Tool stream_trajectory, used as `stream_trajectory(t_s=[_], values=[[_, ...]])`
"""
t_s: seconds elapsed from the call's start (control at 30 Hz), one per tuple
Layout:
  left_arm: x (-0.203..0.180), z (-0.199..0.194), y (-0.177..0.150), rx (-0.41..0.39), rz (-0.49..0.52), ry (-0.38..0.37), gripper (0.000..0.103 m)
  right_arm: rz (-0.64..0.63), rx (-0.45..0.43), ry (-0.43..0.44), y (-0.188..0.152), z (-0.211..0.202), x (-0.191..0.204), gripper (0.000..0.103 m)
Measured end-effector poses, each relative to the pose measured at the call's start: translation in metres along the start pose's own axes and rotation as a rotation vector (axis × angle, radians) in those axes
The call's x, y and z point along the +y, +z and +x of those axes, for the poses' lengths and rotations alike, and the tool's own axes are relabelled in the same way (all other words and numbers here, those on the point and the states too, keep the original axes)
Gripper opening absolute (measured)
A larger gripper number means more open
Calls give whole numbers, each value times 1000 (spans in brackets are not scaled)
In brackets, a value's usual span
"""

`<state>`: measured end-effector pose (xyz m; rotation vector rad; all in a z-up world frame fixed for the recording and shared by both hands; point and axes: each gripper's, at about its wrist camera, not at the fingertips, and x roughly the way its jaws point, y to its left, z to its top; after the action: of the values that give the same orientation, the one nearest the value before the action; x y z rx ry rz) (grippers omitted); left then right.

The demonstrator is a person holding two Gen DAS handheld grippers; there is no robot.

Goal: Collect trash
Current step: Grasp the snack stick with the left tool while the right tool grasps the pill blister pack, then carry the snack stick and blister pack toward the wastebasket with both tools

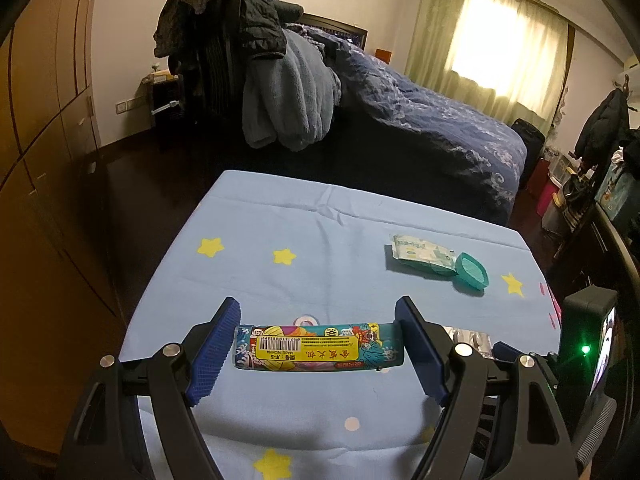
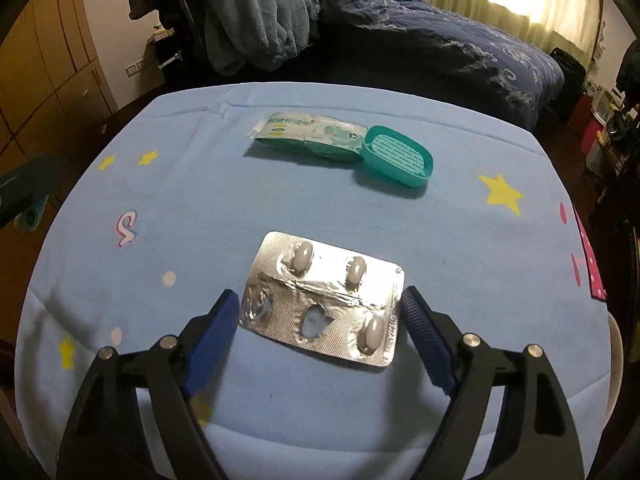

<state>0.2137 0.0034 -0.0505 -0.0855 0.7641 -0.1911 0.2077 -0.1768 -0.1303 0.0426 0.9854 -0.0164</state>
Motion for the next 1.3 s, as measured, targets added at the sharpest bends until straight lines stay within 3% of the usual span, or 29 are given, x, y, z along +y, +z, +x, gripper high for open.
stream_trajectory(t_s=[0.67,1.3], values=[[-17,-30,-18,-10,31,25,79,43,-45,71,-39,-49,-37,83],[-112,-64,-33,-40,151,-59,80,151,-143,60,-101,-122,-123,83]])
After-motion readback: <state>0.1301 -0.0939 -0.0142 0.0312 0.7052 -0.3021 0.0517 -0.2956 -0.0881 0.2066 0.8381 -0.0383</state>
